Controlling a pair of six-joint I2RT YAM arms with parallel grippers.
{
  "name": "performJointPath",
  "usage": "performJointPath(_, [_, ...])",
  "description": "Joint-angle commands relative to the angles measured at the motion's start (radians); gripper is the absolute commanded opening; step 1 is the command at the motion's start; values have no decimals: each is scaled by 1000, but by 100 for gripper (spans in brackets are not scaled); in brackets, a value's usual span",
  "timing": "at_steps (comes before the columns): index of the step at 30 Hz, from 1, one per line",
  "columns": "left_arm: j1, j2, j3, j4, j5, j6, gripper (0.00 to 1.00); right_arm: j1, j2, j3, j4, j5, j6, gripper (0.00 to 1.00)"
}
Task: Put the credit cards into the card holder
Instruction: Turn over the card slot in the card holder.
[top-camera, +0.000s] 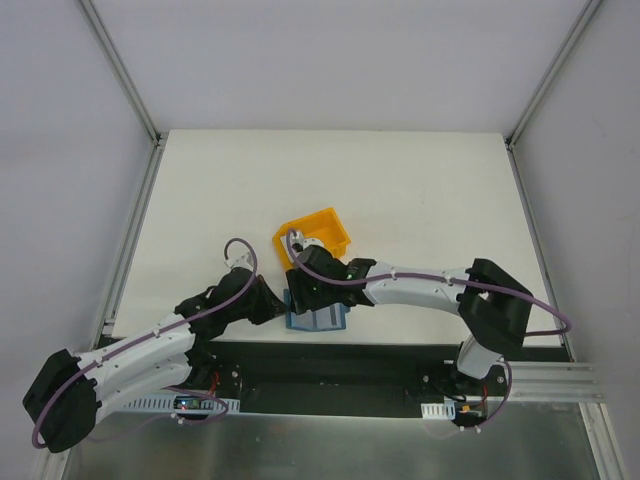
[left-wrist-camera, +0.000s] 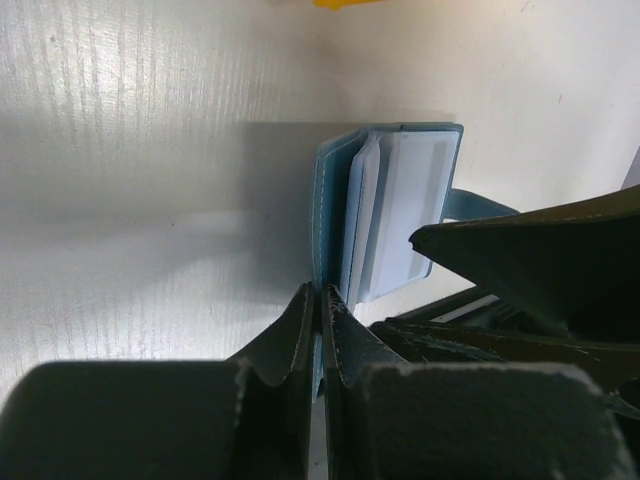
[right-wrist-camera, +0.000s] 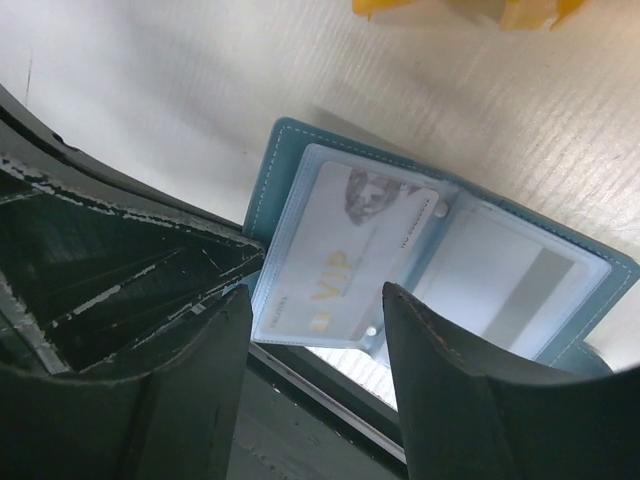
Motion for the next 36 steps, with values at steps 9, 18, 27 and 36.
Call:
performJointPath(9, [9, -31, 26, -2, 28, 20, 0, 4, 73, 71, -35, -16, 14, 57])
performJointPath(18, [9, -37, 17, -5, 18, 17, 0, 7, 18, 56, -95, 51, 1, 50])
performJointPath(27, [9, -28, 3, -13, 12, 6, 0, 7, -42, 25, -128, 96, 0, 49])
performJointPath(36, [9, -20, -3, -13, 10, 2, 0, 4, -19, 68, -275, 180, -19, 50])
